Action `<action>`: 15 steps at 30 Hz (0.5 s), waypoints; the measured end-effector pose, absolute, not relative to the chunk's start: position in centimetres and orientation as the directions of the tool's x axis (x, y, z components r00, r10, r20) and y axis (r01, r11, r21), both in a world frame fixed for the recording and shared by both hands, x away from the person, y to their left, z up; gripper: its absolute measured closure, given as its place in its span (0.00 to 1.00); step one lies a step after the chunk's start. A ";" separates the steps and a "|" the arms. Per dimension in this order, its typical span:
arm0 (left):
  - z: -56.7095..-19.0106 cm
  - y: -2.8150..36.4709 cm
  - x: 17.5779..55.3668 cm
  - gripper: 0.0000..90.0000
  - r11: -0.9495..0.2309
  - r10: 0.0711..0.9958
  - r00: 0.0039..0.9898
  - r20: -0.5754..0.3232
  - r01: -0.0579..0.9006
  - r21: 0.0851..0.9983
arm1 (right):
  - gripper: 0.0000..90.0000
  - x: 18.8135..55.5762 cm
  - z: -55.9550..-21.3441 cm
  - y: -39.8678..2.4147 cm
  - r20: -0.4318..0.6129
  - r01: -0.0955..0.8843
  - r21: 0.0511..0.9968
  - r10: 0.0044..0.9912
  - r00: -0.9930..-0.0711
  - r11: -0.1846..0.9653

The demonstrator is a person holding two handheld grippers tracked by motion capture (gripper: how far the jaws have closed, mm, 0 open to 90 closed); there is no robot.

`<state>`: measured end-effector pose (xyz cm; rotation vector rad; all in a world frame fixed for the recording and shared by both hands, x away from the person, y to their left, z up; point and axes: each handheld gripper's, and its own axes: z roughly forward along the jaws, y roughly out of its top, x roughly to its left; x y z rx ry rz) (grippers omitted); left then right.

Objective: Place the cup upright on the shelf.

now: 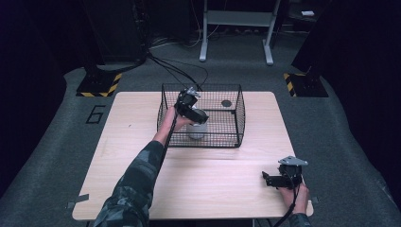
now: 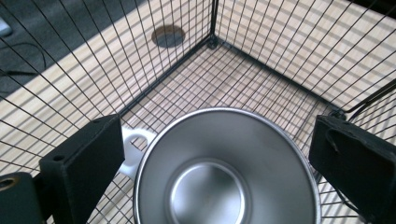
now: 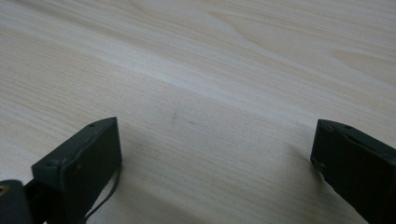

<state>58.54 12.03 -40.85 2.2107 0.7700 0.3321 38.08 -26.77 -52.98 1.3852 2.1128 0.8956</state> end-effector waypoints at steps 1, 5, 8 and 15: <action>-40.9 12.0 58.5 0.04 -0.531 0.620 0.785 -0.003 0.423 0.734 | 0.02 38.1 -53.0 -26.8 -0.023 0.623 0.729 0.921 -0.390 0.282; -39.9 12.8 58.1 0.03 -0.510 0.629 0.777 -0.003 0.416 0.753 | 0.02 38.1 -53.0 -26.7 -0.019 0.629 0.727 0.923 -0.384 0.277; -39.3 13.4 57.8 0.03 -0.493 0.635 0.772 -0.010 0.416 0.764 | 0.02 38.1 -53.0 -26.7 -0.019 0.629 0.727 0.923 -0.384 0.277; -38.2 14.1 56.8 0.01 -0.474 0.642 0.767 -0.007 0.404 0.783 | 0.02 38.1 -53.0 -26.7 -0.019 0.629 0.727 0.923 -0.385 0.277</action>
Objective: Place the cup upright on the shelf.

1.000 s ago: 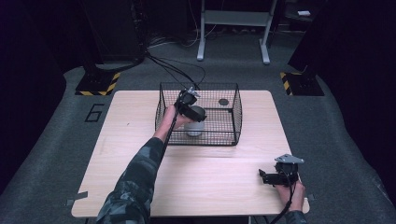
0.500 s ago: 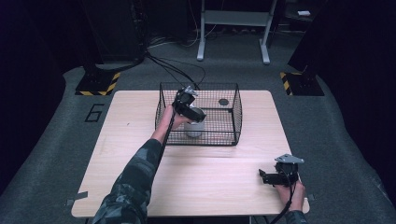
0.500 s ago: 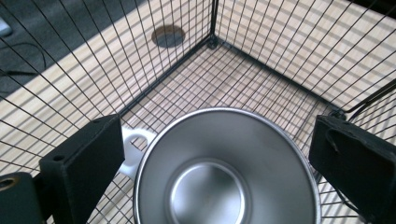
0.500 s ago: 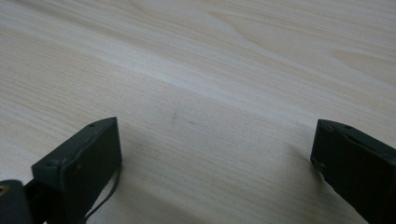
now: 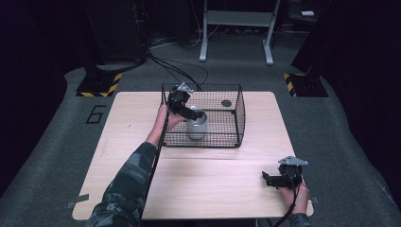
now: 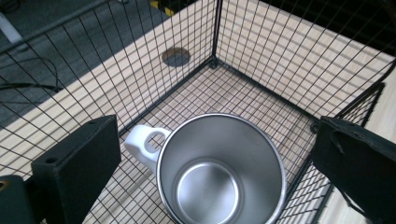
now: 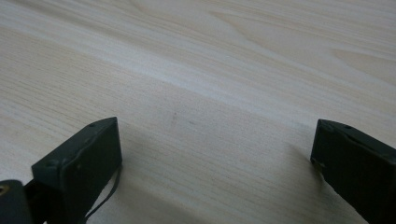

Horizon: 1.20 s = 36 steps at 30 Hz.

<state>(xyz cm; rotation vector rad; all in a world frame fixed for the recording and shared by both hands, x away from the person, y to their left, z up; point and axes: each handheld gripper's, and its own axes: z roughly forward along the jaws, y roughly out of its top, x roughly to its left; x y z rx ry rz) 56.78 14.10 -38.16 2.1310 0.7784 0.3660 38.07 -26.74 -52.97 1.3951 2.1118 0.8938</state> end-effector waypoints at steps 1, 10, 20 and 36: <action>-37.7 14.2 56.3 0.01 -0.469 0.643 0.766 -0.001 0.395 0.790 | 0.02 38.1 -53.0 -26.7 -0.019 0.629 0.727 0.923 -0.384 0.276; -35.4 15.2 53.2 0.01 -0.431 0.653 0.757 0.004 0.368 0.824 | 0.02 38.1 -53.0 -26.7 -0.020 0.627 0.729 0.924 -0.383 0.276; -34.6 17.4 49.0 0.00 -0.415 0.661 0.750 0.023 0.340 0.844 | 0.02 38.1 -53.0 -26.7 -0.020 0.628 0.727 0.924 -0.383 0.276; -36.6 22.6 42.6 0.00 -0.411 0.711 0.701 0.051 0.356 0.839 | 0.02 38.1 -53.0 -26.7 -0.019 0.628 0.727 0.923 -0.384 0.276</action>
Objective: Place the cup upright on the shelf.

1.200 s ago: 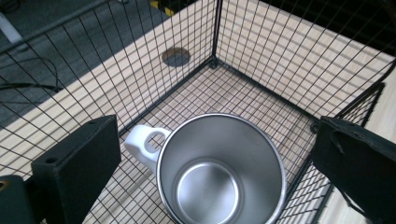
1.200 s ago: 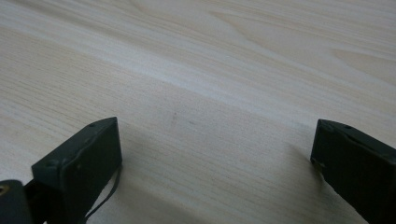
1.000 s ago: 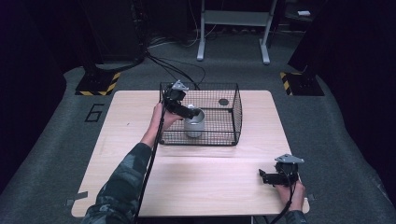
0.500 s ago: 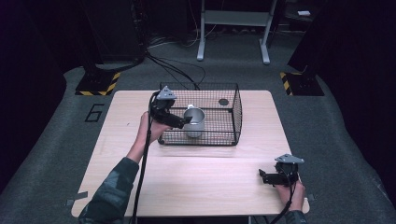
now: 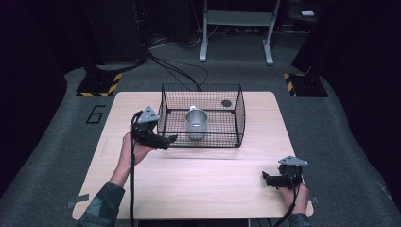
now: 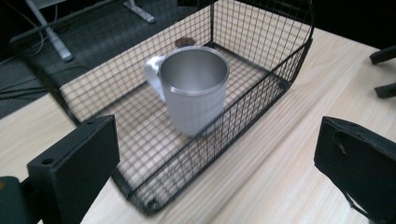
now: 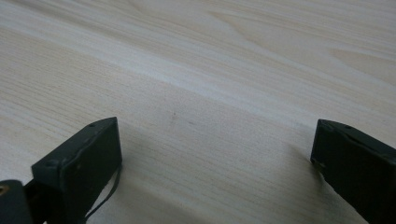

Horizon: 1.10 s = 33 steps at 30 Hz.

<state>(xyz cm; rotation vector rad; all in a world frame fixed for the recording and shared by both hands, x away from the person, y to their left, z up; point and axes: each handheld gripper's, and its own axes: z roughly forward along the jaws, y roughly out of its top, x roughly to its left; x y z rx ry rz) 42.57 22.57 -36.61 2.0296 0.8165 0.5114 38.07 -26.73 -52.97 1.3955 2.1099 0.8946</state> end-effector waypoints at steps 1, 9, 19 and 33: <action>-36.9 23.0 42.2 0.00 -0.405 0.719 0.694 0.050 0.360 0.840 | 0.02 38.1 -53.0 -26.7 -0.020 0.629 0.726 0.923 -0.383 0.277; -39.6 26.4 39.7 0.00 -0.401 0.764 0.643 0.059 0.401 0.824 | 0.02 38.1 -53.0 -26.7 -0.019 0.628 0.727 0.923 -0.383 0.276; -44.1 30.7 36.9 0.00 -0.316 0.852 0.523 0.018 0.487 0.814 | 0.02 38.1 -53.0 -26.7 -0.016 0.631 0.727 0.925 -0.379 0.271; -52.0 36.3 36.4 0.00 -0.235 0.943 0.332 0.011 0.643 0.729 | 0.02 38.1 -53.0 -26.7 -0.006 0.638 0.725 0.928 -0.371 0.260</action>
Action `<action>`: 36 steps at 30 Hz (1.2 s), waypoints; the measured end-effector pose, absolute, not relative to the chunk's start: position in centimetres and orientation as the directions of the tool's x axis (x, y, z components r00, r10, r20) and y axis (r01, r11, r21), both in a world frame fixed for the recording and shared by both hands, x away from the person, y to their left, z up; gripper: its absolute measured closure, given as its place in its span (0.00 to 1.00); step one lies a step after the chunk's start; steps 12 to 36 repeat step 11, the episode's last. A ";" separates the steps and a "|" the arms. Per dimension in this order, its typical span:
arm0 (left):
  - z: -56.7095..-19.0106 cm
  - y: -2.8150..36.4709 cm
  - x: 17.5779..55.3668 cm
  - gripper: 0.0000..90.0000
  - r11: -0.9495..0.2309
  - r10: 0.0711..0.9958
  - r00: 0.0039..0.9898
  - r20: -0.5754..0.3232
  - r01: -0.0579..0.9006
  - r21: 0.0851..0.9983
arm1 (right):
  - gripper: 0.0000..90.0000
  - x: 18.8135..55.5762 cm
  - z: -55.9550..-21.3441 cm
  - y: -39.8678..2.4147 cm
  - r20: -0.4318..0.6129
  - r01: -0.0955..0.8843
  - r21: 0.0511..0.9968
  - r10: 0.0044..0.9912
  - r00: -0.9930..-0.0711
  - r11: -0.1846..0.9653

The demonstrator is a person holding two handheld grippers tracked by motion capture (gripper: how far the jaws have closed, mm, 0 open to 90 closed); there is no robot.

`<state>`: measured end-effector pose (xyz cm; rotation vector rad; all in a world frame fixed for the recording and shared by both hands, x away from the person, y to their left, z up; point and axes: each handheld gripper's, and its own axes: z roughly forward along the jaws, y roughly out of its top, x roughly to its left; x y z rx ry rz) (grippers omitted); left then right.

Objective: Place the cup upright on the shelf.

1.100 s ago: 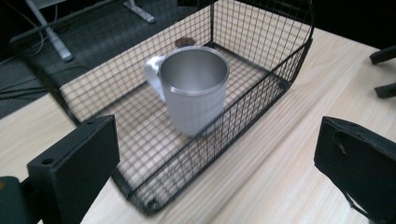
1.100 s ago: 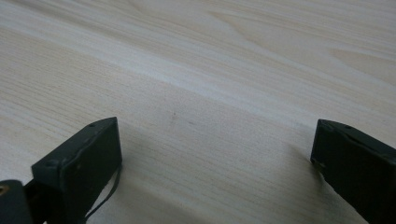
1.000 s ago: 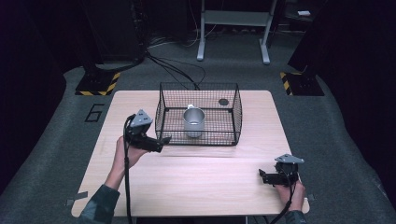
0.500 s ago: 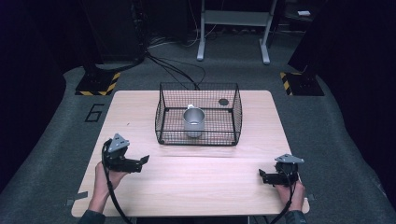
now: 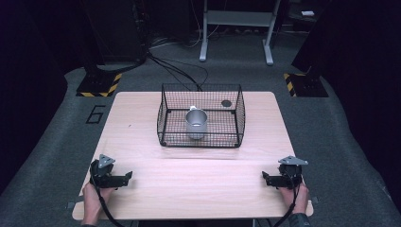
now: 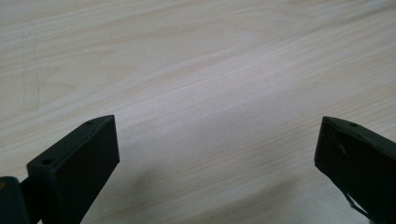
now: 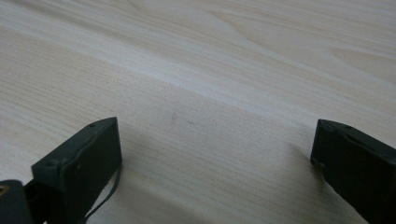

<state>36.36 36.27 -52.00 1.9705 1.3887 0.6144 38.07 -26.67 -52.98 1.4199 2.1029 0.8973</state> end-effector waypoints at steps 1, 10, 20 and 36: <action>-52.2 36.4 36.4 0.00 -0.224 0.945 0.326 0.001 0.647 0.729 | 0.02 38.1 -53.0 -26.7 -0.010 0.636 0.724 0.926 -0.377 0.267; -53.3 36.9 36.6 0.00 -0.208 0.953 0.304 0.000 0.650 0.731 | 0.02 38.1 -53.0 -26.8 -0.004 0.637 0.723 0.924 -0.381 0.266; -53.3 36.9 36.6 0.00 -0.208 0.953 0.304 0.000 0.651 0.730 | 0.02 38.2 -53.0 -26.8 -0.004 0.637 0.723 0.924 -0.381 0.266; -53.3 36.9 36.6 0.00 -0.208 0.953 0.304 0.000 0.651 0.730 | 0.02 38.2 -53.0 -26.8 -0.004 0.637 0.723 0.924 -0.381 0.266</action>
